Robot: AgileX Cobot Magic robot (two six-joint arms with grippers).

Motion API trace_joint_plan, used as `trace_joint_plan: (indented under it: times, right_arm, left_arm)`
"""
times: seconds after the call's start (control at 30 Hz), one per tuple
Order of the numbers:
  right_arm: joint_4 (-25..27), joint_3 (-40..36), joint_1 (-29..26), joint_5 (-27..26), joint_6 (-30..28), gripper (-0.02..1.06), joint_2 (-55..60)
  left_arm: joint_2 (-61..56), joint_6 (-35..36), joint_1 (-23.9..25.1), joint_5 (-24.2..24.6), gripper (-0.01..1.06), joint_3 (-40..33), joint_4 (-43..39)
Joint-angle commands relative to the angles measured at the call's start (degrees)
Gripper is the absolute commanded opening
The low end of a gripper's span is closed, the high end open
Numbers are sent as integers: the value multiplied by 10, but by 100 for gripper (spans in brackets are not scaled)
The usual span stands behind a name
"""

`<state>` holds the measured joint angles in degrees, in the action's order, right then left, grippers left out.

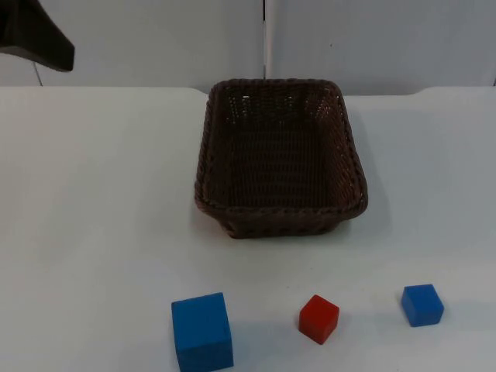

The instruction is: Pick up the basket with the left hand and place the largest block into the basket with the right hand.

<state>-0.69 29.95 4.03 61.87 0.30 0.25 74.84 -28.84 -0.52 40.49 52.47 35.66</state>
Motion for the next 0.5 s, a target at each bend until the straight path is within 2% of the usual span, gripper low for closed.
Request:
trace_joint_plan:
  times: [0.0,0.47]
  right_arm:
    - [-4,-4,-3,-1,1,105,-3]
    - [-4,-4,-3,-1,1,105,-3]
  left_arm:
    - [14,-4,-11,-5,105,15,10]
    - [177,7,-85,5,105,137,8]
